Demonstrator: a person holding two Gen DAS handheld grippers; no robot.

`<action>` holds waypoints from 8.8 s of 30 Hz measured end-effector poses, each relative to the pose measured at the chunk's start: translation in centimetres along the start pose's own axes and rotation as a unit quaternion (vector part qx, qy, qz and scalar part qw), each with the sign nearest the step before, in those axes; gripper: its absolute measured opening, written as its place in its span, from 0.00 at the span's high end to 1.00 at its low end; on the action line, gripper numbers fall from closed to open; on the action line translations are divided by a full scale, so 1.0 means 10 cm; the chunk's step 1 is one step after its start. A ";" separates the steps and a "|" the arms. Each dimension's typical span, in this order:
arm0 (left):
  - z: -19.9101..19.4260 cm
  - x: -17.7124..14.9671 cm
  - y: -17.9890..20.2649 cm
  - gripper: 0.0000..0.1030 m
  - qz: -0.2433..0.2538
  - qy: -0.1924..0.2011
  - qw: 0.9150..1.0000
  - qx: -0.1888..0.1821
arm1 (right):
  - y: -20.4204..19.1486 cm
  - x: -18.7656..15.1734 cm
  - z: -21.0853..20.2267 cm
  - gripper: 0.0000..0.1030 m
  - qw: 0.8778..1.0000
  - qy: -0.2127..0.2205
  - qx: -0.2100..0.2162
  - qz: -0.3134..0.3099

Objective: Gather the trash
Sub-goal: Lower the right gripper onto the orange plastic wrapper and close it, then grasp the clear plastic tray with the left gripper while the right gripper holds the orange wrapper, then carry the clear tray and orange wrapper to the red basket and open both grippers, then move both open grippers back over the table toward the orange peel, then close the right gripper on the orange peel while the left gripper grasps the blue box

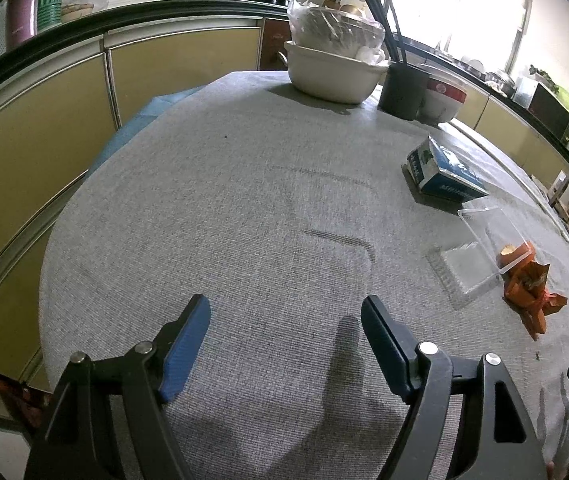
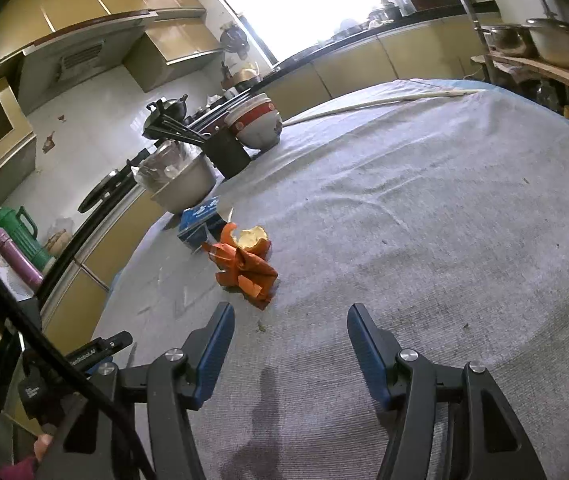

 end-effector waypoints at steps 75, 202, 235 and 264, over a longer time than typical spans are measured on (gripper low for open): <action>0.28 -0.02 1.80 0.17 0.250 -0.108 0.960 -0.060 | 0.27 0.18 0.23 0.66 0.989 -0.014 0.109 0.100; -1.51 -0.97 1.43 0.38 0.284 -0.041 0.953 -0.094 | 1.17 -0.35 -2.80 0.42 0.985 0.068 -0.081 0.135; -0.82 -0.23 0.45 0.38 0.196 -0.039 0.980 -0.006 | -0.83 0.00 -0.70 0.42 0.997 -0.056 0.049 -0.024; 0.10 0.57 0.81 0.37 0.200 -0.067 0.978 0.003 | -0.57 0.53 0.94 0.42 0.993 -0.114 0.021 -0.036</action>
Point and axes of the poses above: each gripper's, at about its wrist camera, not at the fingertips, and z roughly the way its jaws point, y to its right, x to its top, the point moved 10 cm from there along z, roughly the way its jaws point, and after that the axes turned 7 degrees about -z, right-handed, at the moved point
